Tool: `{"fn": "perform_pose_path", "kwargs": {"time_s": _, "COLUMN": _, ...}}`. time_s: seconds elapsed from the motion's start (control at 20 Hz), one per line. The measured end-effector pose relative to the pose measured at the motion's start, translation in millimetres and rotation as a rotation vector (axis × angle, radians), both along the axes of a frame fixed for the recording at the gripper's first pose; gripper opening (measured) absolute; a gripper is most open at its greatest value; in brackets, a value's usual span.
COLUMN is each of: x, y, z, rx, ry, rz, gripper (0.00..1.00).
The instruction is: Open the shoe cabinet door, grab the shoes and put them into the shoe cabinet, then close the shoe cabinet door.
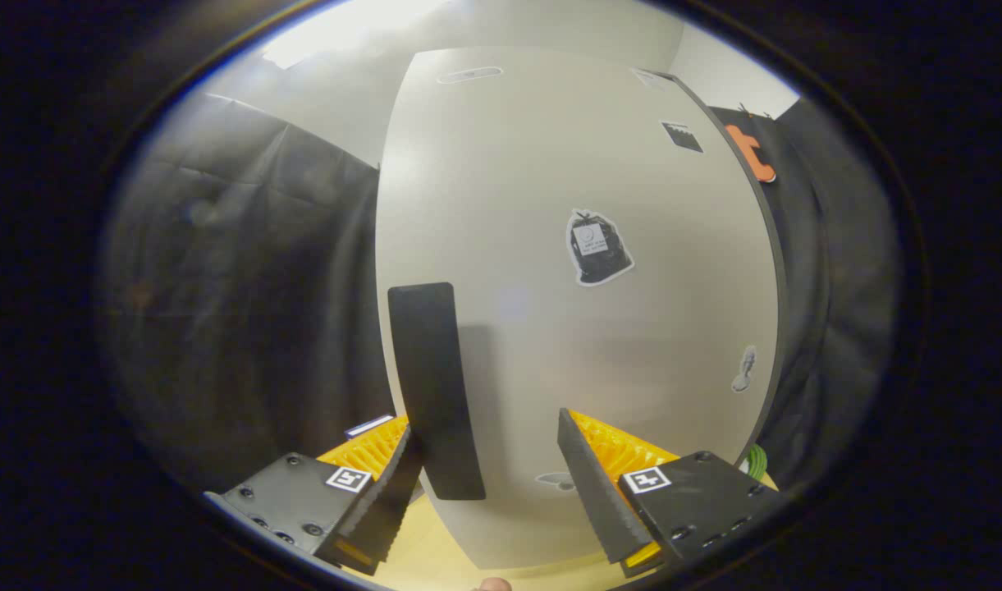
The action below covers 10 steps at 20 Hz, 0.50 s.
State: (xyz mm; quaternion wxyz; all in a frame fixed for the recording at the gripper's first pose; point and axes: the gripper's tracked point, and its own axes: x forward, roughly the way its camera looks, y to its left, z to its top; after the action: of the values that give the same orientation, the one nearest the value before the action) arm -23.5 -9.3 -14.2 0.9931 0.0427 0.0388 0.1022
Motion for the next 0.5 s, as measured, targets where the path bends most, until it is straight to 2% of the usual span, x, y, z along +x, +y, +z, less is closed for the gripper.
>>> {"fn": "perform_pose_path", "kwargs": {"time_s": 0.5, "x": 21, "y": 14, "z": -6, "rx": -0.013, "ry": 0.000, "rz": -0.084, "gripper": 0.95}}
